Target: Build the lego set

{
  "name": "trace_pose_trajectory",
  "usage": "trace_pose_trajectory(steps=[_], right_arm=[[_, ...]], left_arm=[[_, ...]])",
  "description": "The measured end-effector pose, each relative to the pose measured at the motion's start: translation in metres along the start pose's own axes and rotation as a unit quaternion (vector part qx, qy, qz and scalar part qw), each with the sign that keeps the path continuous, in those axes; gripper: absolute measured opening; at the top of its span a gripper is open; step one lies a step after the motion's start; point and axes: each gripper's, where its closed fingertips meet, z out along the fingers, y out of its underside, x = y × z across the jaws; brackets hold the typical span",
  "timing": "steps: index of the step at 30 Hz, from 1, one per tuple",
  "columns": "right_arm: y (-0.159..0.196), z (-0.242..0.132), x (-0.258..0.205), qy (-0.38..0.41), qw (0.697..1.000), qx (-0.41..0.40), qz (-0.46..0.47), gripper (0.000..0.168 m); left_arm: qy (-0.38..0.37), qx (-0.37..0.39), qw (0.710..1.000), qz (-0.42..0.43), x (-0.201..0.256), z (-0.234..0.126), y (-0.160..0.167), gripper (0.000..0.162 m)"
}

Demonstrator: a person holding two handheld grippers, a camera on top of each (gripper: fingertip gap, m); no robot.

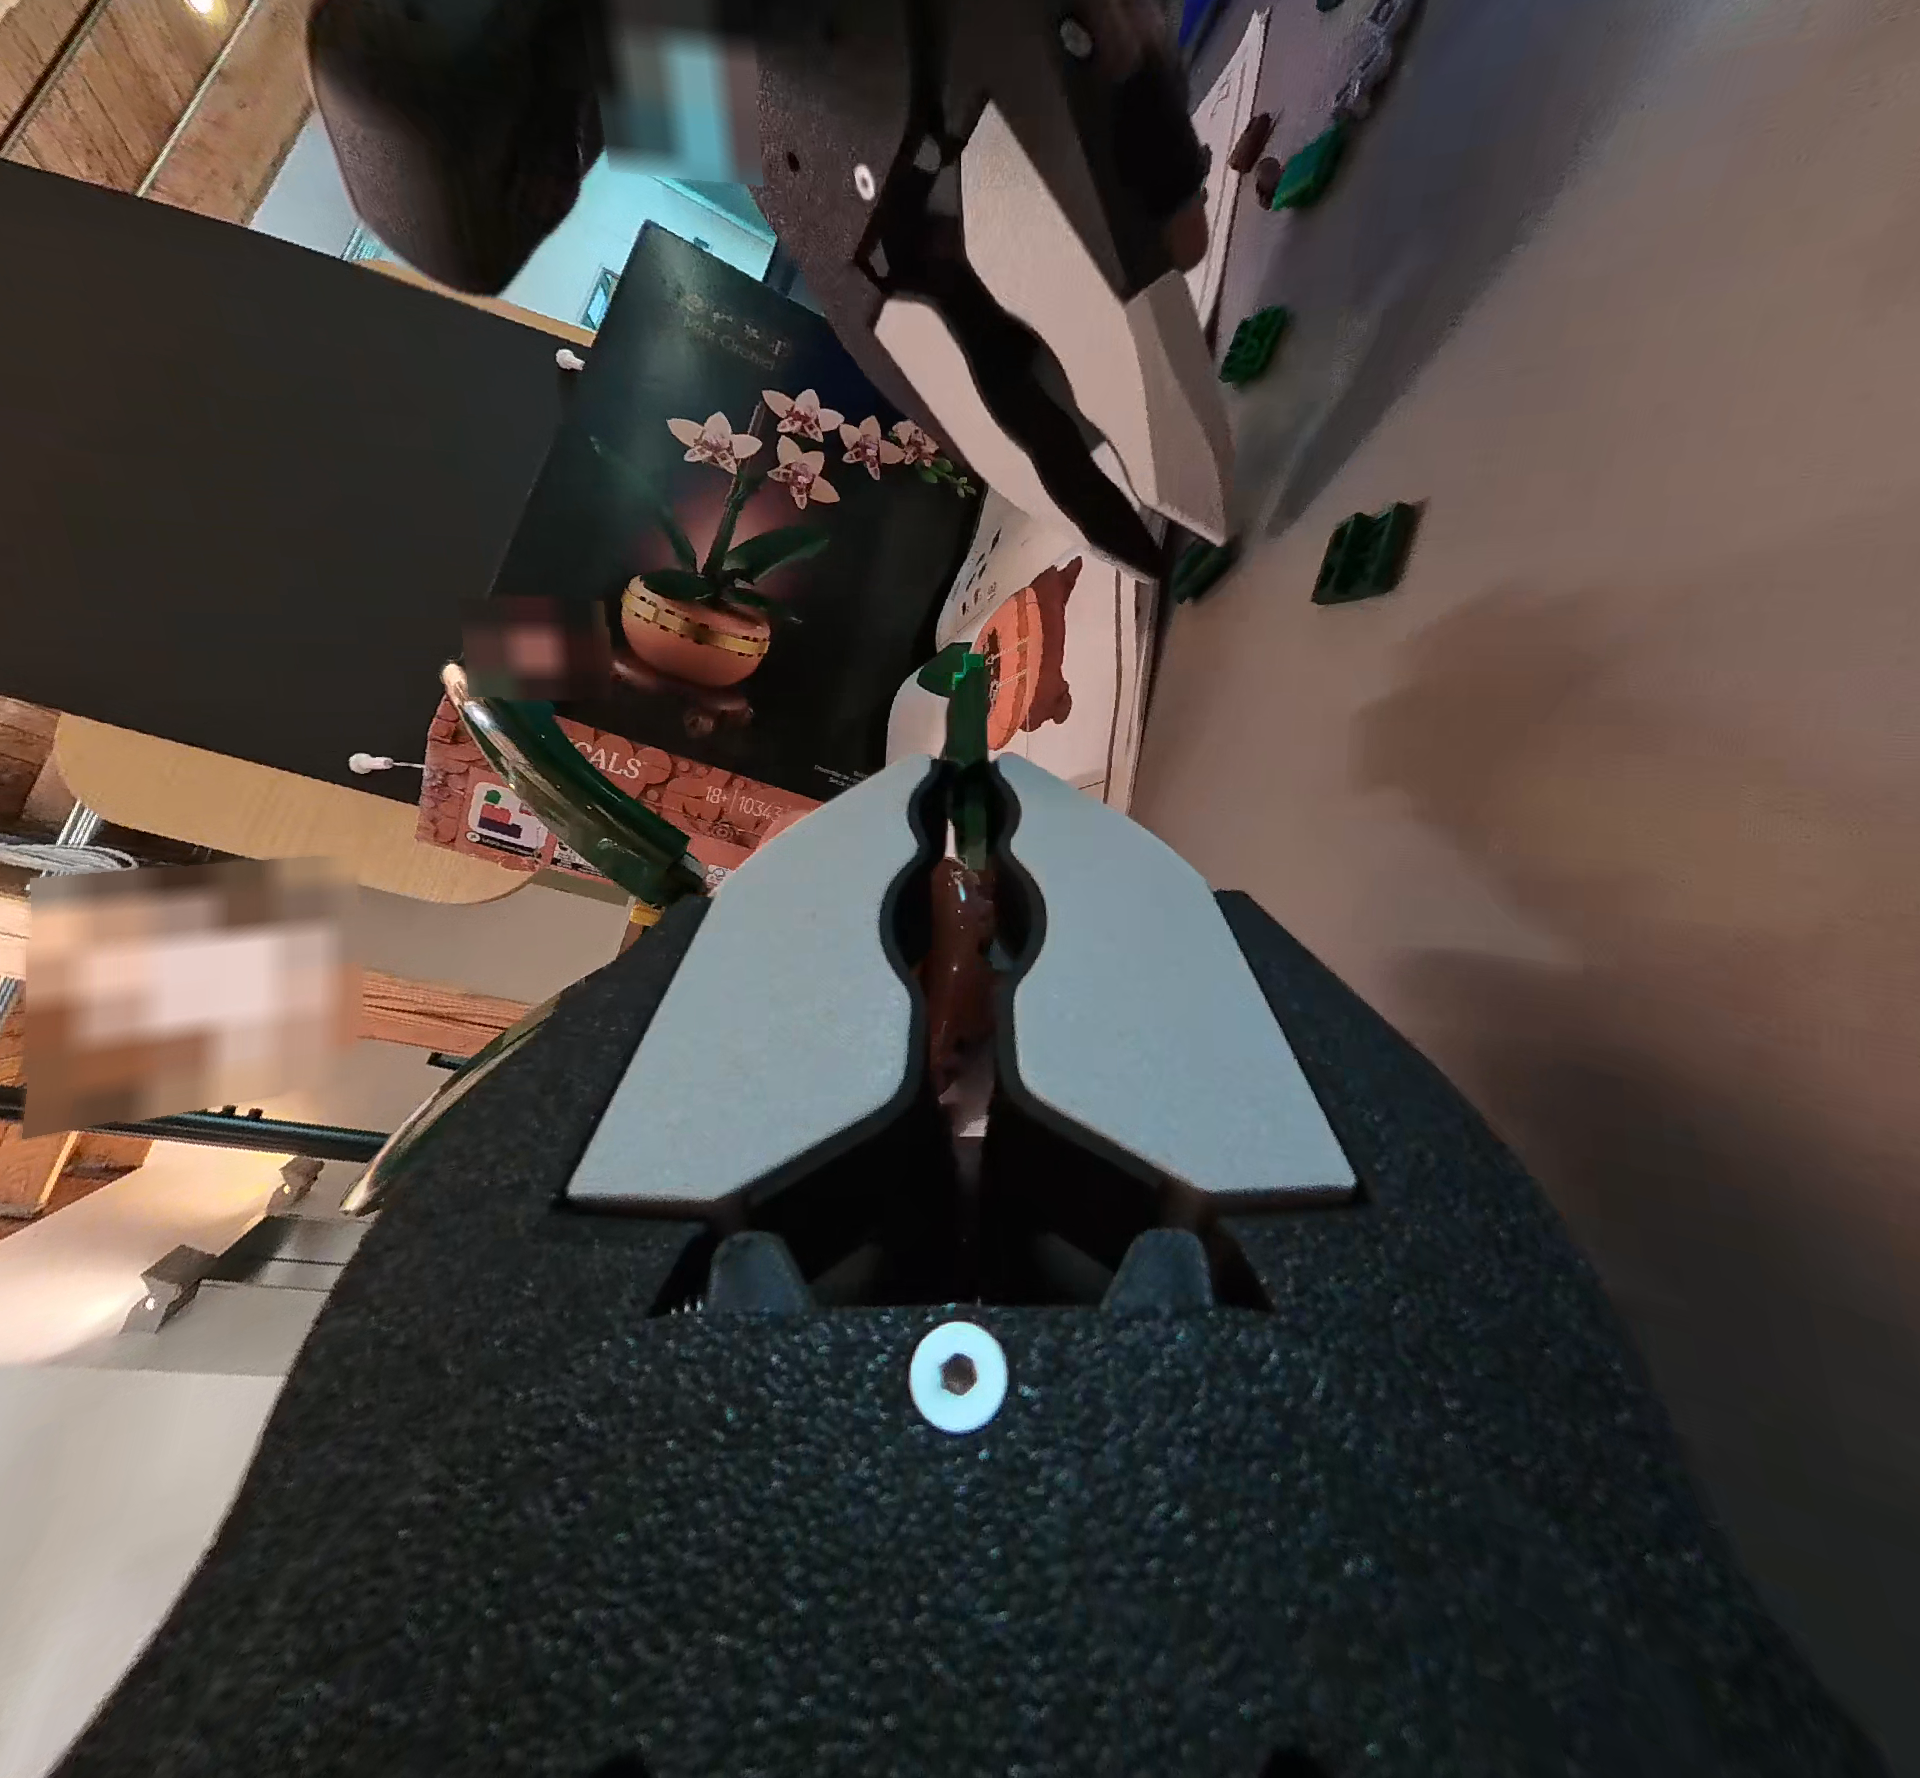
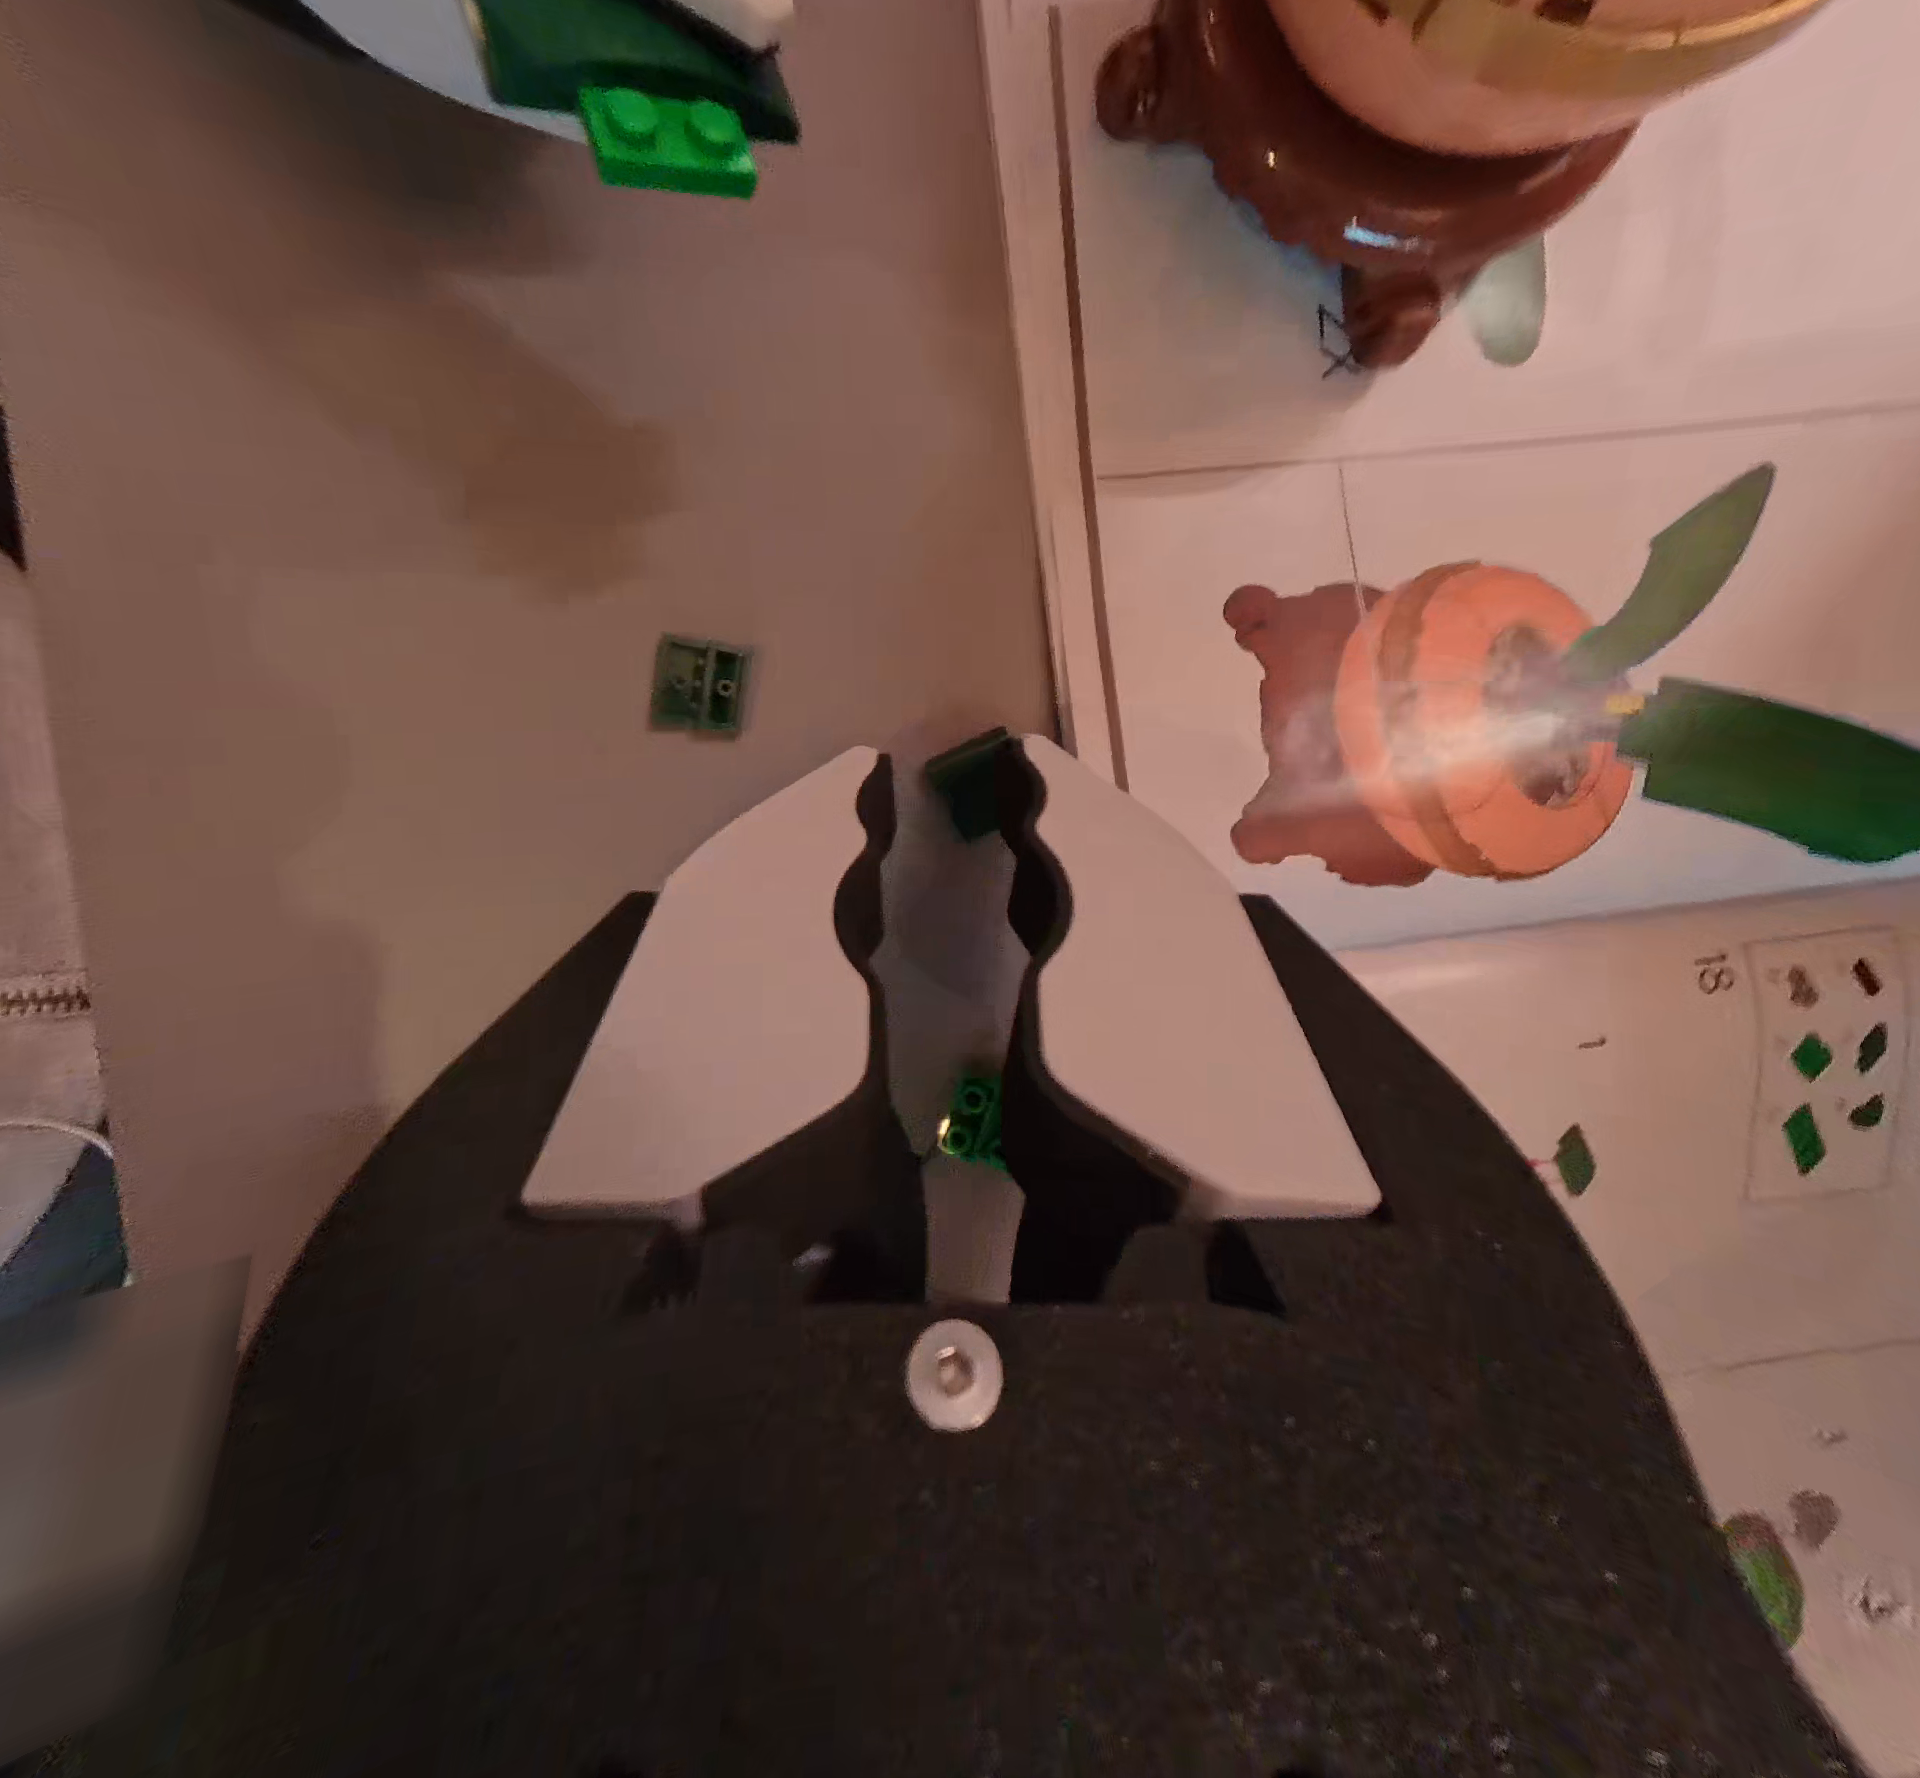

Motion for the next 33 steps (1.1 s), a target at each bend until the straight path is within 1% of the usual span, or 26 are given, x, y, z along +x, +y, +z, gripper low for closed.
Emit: trace_pose_trajectory(steps=[1,4,7,9,12,14,15,17,20,21,23,26,28,31,33], right_arm=[[0.002,0.001,0.000,0.008,1.000,-0.011,0.008,0.022],[0.007,0.002,0.008,0.046,0.998,-0.030,0.030,0.022],[0.004,0.003,0.007,0.027,0.999,-0.018,0.022,0.018],[0.005,0.002,-0.003,-0.005,1.000,-0.012,-0.010,0.018],[0.010,-0.002,-0.027,-0.052,0.994,0.000,-0.092,0.018],[0.016,-0.007,-0.040,-0.062,0.988,0.007,-0.143,0.018],[0.018,-0.009,-0.042,-0.058,0.986,0.011,-0.153,0.018],[0.020,-0.012,-0.046,-0.059,0.988,0.027,-0.138,0.020],[0.019,-0.023,-0.052,-0.079,0.989,0.069,-0.101,0.031],[0.020,-0.027,-0.050,-0.074,0.989,0.080,-0.096,0.031],[0.023,-0.031,-0.043,-0.051,0.992,0.085,-0.079,0.029],[0.019,-0.037,-0.052,-0.063,0.993,0.091,-0.050,0.029],[0.022,-0.037,-0.051,-0.040,0.995,0.088,-0.035,0.025],[0.034,-0.036,-0.050,-0.021,0.997,0.072,-0.030,0.024],[0.035,-0.034,-0.053,-0.016,0.996,0.074,-0.048,0.023]], left_arm=[[0.000,0.000,1.000,-0.001,0.000,0.000,0.000,0.005],[0.000,0.001,1.000,-0.003,0.000,0.000,0.000,0.005],[-0.001,0.003,1.000,0.000,0.000,-0.001,-0.001,0.005],[-0.001,0.004,1.000,0.004,0.001,0.000,-0.001,0.005],[-0.007,0.008,1.000,0.014,0.000,-0.001,-0.003,0.005],[-0.010,0.026,1.000,0.013,-0.001,-0.002,-0.009,0.005],[-0.012,0.034,0.999,0.013,-0.001,-0.003,-0.012,0.005],[-0.017,0.047,0.999,0.013,-0.003,-0.005,-0.017,0.005],[-0.015,0.062,0.998,0.016,-0.002,-0.006,-0.023,0.005],[-0.013,0.065,0.998,0.018,-0.001,-0.005,-0.025,0.005],[-0.010,0.064,0.998,0.026,0.001,-0.005,-0.025,0.005],[-0.008,0.062,0.998,0.032,0.003,-0.004,-0.026,0.005],[-0.006,0.062,0.998,0.033,0.004,-0.004,-0.026,0.005],[-0.001,0.058,0.998,0.034,0.006,-0.003,-0.025,0.005],[-0.002,0.055,0.998,0.043,0.007,-0.002,-0.024,0.005]])
